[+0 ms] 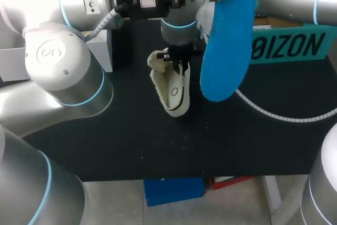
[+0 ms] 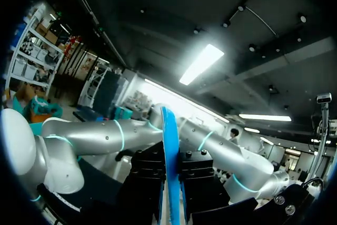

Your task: Take the shoe out of the shoebox, open the shoe tongue, remove and reinsert the insole, then place the shoe into the shoebox

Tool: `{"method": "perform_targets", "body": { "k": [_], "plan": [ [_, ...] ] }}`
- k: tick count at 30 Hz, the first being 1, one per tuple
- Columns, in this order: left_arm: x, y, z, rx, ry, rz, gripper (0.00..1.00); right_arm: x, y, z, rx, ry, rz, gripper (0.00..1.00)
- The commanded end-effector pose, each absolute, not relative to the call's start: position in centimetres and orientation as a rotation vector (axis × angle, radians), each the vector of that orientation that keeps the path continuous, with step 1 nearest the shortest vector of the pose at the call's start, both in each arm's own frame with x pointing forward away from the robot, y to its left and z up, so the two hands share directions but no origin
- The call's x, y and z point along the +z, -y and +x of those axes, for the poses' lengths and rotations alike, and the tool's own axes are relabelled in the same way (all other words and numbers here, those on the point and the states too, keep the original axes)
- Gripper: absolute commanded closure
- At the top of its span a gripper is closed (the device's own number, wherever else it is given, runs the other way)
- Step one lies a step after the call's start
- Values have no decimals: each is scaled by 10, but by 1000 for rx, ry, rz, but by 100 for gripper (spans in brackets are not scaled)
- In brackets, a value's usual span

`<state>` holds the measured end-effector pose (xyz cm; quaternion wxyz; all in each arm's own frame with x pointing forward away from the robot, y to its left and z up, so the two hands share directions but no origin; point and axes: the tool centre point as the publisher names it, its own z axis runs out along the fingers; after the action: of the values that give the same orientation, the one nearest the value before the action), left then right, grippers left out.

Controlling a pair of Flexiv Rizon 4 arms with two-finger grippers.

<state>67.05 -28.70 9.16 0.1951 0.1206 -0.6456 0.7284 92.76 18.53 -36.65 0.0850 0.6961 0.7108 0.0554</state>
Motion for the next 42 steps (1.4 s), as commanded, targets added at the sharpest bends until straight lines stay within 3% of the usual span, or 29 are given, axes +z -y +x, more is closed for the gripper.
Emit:
{"method": "perform_targets", "body": {
  "k": [1, 6, 7, 8, 15, 23, 36, 42],
  "plan": [
    [92, 289, 670, 2040, 1812, 342, 100, -374, -186, 931, 170, -2076, 2113, 100],
    [92, 289, 670, 2040, 1812, 342, 100, -379, -183, 933, 185, -2089, 2116, 100],
    [92, 289, 670, 2040, 1812, 342, 100, -380, -183, 933, 207, -2105, 2107, 84],
    [92, 289, 670, 2040, 1812, 342, 100, -381, -183, 934, 264, -2118, 2077, 0],
    [92, 289, 670, 2040, 1812, 342, 100, -364, -165, 928, 417, -2158, 2068, 0],
    [92, 289, 670, 2040, 1812, 342, 100, -316, -178, 909, 1038, -2377, 2141, 0],
    [92, 289, 670, 2040, 1812, 342, 100, -310, -179, 908, 1056, -2402, 2083, 0],
    [92, 289, 670, 2040, 1812, 342, 100, -294, -165, 905, 1240, -2328, 2240, 0]
  ]
}}
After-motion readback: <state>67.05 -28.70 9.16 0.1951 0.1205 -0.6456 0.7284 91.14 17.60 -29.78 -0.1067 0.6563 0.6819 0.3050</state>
